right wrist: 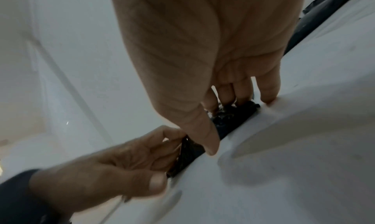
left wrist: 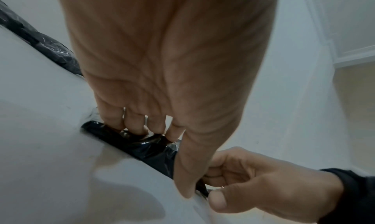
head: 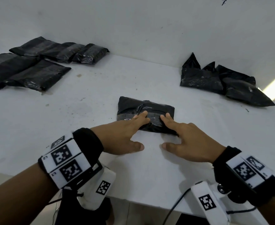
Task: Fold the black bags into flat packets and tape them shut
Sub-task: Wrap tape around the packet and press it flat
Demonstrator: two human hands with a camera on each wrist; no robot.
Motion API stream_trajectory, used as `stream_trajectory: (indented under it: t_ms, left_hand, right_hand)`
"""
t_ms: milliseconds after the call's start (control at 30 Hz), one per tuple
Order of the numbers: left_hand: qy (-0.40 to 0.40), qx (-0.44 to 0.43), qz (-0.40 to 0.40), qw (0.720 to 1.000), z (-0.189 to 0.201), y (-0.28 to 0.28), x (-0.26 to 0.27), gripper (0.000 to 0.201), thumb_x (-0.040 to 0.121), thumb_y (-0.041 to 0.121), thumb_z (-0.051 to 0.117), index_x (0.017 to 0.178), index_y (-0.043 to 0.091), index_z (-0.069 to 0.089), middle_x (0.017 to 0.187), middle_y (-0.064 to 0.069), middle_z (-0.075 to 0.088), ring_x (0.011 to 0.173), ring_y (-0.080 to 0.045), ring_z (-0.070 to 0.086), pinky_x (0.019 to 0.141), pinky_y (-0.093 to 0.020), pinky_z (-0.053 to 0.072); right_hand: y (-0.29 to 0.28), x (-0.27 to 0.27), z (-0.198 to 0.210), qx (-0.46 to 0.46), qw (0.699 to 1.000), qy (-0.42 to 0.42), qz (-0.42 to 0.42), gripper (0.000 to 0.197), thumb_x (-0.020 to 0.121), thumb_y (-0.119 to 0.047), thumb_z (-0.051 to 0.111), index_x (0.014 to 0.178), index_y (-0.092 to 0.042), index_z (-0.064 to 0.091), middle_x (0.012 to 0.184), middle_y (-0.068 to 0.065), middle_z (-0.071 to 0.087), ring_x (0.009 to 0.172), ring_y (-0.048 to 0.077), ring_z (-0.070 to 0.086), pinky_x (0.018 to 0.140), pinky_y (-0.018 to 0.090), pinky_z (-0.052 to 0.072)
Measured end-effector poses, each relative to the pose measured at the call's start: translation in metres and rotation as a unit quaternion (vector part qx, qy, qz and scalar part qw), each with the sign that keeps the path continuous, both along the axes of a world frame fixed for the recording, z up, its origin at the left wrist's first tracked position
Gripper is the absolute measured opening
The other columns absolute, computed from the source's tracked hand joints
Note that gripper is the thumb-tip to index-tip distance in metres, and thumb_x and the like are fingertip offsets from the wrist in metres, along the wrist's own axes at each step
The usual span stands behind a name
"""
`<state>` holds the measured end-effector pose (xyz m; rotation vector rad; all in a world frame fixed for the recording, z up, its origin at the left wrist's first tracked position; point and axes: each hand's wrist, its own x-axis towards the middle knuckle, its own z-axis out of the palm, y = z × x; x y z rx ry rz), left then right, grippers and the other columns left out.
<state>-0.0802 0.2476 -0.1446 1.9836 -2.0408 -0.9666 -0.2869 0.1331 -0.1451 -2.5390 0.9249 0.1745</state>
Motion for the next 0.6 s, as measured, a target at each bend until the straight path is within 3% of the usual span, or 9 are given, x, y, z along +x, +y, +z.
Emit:
stream_trajectory:
  t_ms: [100, 167, 267, 400, 500, 600]
  left_hand:
    - [-0.001, -0.006, 0.004, 1.000, -0.001, -0.001, -0.002, 0.087, 0.097, 0.034, 0.056, 0.156, 0.027, -0.007, 0.162, 0.019, -0.009, 0.149, -0.001, 0.002, 0.119, -0.021, 0.012]
    - [-0.015, -0.017, 0.004, 1.000, -0.003, -0.001, -0.005, 0.085, 0.097, 0.035, 0.057, 0.156, 0.026, -0.004, 0.162, 0.017, -0.014, 0.149, -0.002, 0.000, 0.117, -0.021, 0.012]
    - [-0.022, -0.035, 0.000, 0.999, -0.005, -0.001, -0.008, 0.086, 0.096, 0.034, 0.058, 0.156, 0.029, -0.003, 0.161, 0.013, -0.020, 0.150, -0.007, 0.001, 0.119, -0.024, 0.012]
    - [-0.020, -0.032, -0.011, 0.999, -0.006, 0.002, -0.006, 0.089, 0.097, 0.035, 0.056, 0.155, 0.034, -0.012, 0.158, 0.013, -0.028, 0.149, -0.006, -0.008, 0.118, -0.022, 0.004]
    - [-0.069, -0.018, -0.027, 0.997, -0.007, 0.008, -0.005, 0.091, 0.098, 0.041, 0.052, 0.153, 0.029, -0.019, 0.154, 0.008, -0.038, 0.147, -0.009, -0.023, 0.121, -0.031, -0.006]
    - [-0.112, 0.009, -0.010, 0.994, -0.008, 0.013, -0.002, 0.095, 0.097, 0.048, 0.049, 0.151, 0.023, -0.025, 0.156, 0.008, -0.035, 0.144, -0.011, -0.030, 0.121, -0.034, -0.009]
  right_hand:
    - [-0.001, -0.001, 0.007, 0.023, 1.000, 0.000, 0.013, 0.084, 0.094, -0.038, 0.061, 0.158, -0.029, 0.008, 0.164, -0.009, -0.001, 0.145, 0.013, 0.030, 0.103, 0.015, 0.026]
    - [0.007, 0.000, 0.009, -0.024, 0.999, 0.015, 0.039, 0.088, 0.095, -0.041, 0.059, 0.158, -0.023, 0.001, 0.165, -0.004, -0.010, 0.152, 0.013, 0.009, 0.118, 0.024, 0.018]
    - [0.025, 0.009, 0.006, -0.094, 0.990, 0.044, 0.095, 0.090, 0.098, -0.045, 0.050, 0.155, -0.022, -0.015, 0.161, -0.004, -0.026, 0.150, 0.010, -0.018, 0.124, 0.035, 0.003]
    - [0.030, 0.015, 0.002, -0.078, 0.989, 0.075, 0.102, 0.090, 0.100, -0.046, 0.046, 0.153, -0.019, -0.022, 0.160, -0.006, -0.027, 0.147, 0.007, -0.022, 0.124, 0.032, 0.003]
    - [0.028, 0.017, 0.005, -0.067, 0.990, 0.080, 0.098, 0.088, 0.101, -0.048, 0.044, 0.154, -0.021, -0.020, 0.160, -0.009, -0.026, 0.147, 0.004, -0.021, 0.122, 0.025, 0.001]
    - [0.029, 0.019, 0.007, -0.078, 0.988, 0.087, 0.099, 0.085, 0.101, -0.048, 0.043, 0.155, -0.021, -0.017, 0.161, -0.009, -0.024, 0.148, 0.004, -0.019, 0.122, 0.023, 0.003]
